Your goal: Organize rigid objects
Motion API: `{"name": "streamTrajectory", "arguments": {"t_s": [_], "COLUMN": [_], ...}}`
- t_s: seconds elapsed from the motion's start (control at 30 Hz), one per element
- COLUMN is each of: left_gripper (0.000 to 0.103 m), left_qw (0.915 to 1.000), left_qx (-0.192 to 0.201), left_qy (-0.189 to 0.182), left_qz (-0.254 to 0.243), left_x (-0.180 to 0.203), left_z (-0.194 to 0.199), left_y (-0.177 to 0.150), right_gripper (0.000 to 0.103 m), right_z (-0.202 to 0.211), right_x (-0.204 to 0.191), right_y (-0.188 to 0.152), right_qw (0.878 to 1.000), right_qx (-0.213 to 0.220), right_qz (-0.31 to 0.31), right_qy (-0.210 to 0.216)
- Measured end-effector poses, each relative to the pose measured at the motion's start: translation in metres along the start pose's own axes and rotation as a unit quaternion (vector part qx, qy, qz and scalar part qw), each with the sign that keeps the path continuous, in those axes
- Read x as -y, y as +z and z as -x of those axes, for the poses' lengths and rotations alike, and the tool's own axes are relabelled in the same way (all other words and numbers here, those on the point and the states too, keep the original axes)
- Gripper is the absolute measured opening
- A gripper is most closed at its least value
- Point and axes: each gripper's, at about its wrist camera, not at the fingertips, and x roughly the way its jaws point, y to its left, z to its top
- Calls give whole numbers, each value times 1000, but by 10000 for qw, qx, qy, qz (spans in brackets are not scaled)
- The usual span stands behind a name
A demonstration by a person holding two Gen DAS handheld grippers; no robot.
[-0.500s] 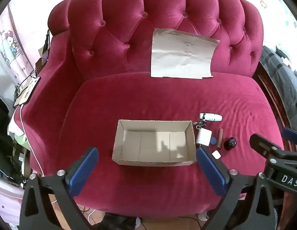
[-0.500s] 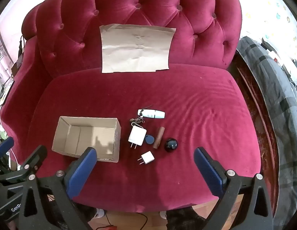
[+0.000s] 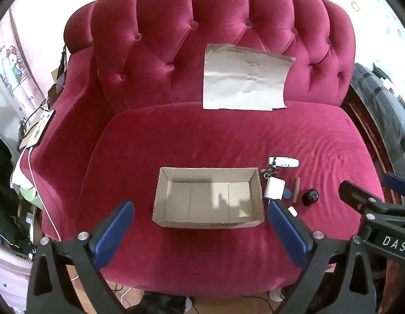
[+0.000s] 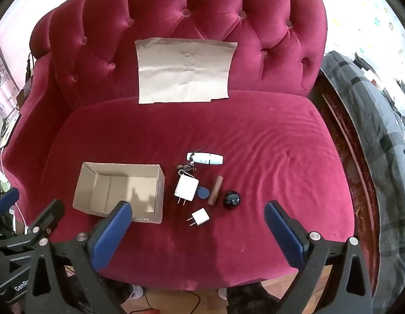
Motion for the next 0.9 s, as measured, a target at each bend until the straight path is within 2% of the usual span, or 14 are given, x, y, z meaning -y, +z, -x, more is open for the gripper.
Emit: {"name": "streamTrajectory", "arguments": {"t_s": [0.9], "left_gripper": [103], "left_qw": [10000], "left_qx": [10], "left_qy": [-60], "left_qz": [-9], "left_x": [-1], "left_z": [8], "left_y": [1], "right_gripper": [103], "right_z": [8], "right_x": [2], "right_y": [-1], "right_qw": [10000], "right_qx": [44], "right_qz": [-41], "right_qy": [-5]}}
